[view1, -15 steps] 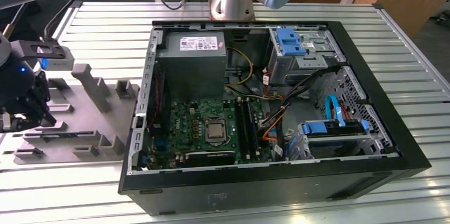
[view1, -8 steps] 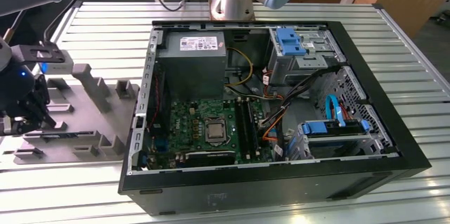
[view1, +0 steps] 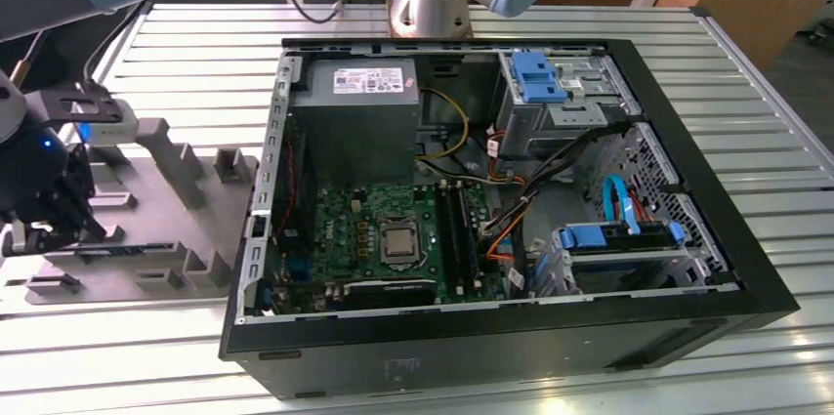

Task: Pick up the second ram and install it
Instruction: 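Pick up the second ram and move it above second insertion slot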

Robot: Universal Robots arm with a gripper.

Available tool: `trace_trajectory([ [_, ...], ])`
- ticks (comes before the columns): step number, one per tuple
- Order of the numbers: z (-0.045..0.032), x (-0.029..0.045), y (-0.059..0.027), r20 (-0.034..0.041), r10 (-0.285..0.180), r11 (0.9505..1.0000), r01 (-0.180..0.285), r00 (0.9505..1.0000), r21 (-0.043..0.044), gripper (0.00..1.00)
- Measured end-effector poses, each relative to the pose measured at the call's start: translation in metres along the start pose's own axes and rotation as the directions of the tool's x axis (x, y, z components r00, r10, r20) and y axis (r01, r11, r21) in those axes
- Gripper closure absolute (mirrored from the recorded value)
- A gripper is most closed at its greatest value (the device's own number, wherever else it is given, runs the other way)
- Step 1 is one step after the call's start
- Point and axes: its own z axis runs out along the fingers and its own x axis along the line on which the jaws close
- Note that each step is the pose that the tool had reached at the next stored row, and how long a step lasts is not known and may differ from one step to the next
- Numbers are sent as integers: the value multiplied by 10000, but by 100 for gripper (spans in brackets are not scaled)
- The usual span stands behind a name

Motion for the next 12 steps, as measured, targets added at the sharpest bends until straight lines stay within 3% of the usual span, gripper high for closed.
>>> trace_trajectory([
  [12, 23, 2, 0, -1, -15, 10000, 15, 10000, -1, 89],
])
